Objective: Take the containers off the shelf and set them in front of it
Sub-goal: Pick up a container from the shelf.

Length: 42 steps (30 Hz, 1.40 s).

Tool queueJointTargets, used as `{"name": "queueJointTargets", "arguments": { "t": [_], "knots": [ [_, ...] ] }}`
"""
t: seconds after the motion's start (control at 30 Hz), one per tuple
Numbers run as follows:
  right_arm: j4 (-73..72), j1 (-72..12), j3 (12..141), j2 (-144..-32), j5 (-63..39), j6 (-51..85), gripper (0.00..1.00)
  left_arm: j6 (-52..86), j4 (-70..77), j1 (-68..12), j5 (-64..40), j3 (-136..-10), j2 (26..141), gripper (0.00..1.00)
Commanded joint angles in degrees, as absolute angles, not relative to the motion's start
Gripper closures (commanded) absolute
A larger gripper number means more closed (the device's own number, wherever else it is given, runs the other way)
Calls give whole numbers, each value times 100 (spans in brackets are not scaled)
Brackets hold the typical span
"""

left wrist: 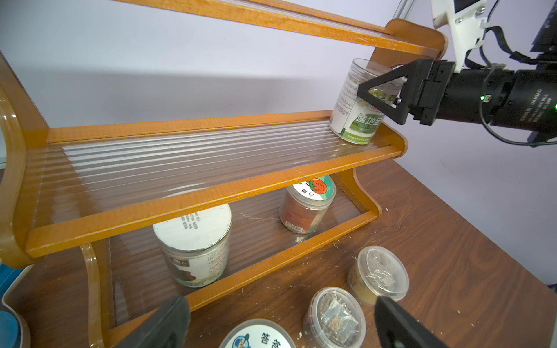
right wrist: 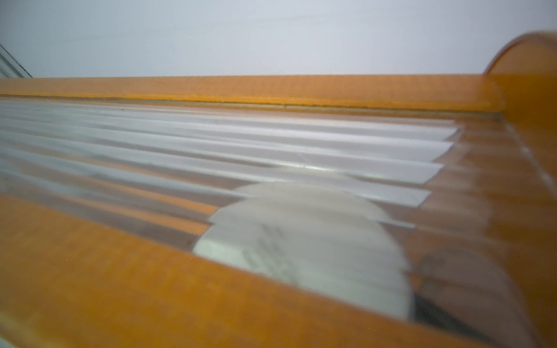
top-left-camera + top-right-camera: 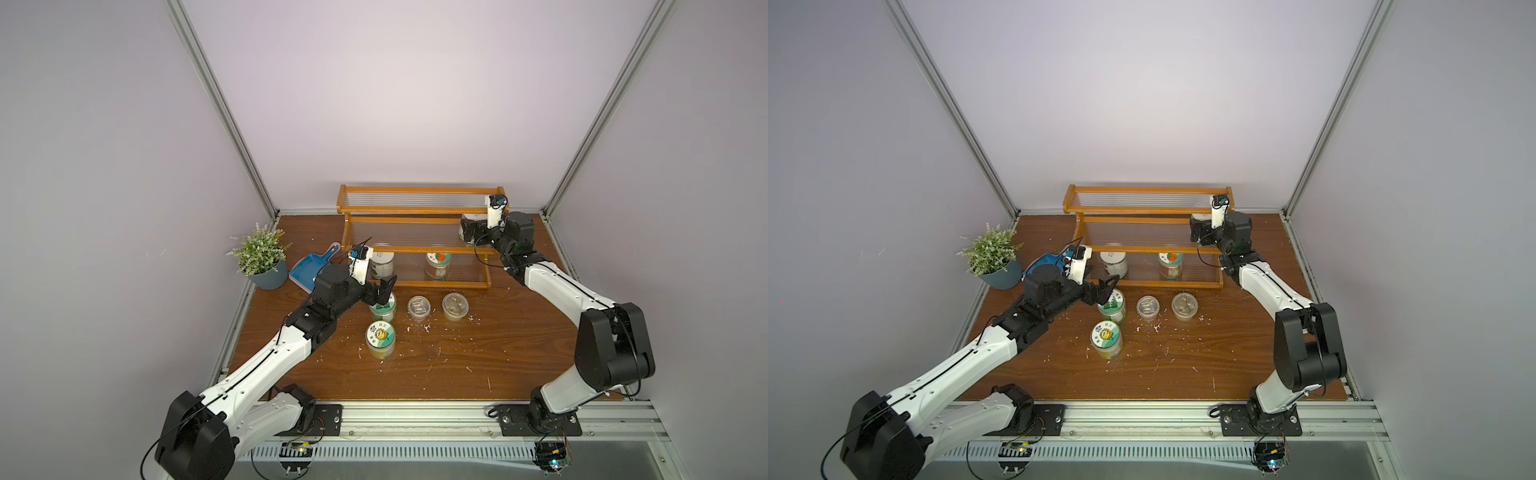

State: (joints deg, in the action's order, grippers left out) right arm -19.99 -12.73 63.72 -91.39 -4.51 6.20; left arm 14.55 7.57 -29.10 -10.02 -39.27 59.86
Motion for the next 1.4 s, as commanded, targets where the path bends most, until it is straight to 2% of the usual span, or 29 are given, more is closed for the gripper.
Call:
{"name": "queueJointTargets", "arguments": {
  "t": [0.0,0.4,0.83,1.37],
  "knots": [
    [-2809,-1279,6496,-9121,-412,448,1,1397,743,-2856,-1040,-3899,6029,1],
    [-3120,-1289,6243,-8960,-642,381,14,1397,784,-2854,-1063,-3851,6070,1],
    [-2936,-1411,5793,-8369,-893,254,17,1419,800,-2851,-1083,-3800,6021,1],
    [-1770,-1674,5053,-7011,-1528,11,17,1450,793,-2854,-1182,-3806,6002,1]
  ]
}}
